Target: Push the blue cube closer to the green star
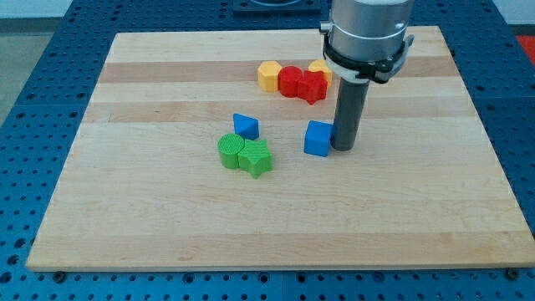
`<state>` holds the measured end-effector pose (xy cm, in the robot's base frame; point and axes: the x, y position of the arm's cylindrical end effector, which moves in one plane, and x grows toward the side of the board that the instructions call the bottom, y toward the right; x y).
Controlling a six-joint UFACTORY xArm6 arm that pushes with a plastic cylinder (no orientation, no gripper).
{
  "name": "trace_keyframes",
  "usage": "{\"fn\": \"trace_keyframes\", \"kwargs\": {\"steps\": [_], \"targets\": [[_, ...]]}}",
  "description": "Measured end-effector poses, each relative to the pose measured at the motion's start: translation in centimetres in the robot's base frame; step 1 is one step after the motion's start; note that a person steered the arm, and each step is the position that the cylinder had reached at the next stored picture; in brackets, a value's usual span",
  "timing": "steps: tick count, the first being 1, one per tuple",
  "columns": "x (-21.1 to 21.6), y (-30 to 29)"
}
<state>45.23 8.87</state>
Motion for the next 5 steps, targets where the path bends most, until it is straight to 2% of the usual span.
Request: {"fn": "trace_keyframes", "kwargs": {"steps": [5], "targets": [[-0.1, -6.9]]}}
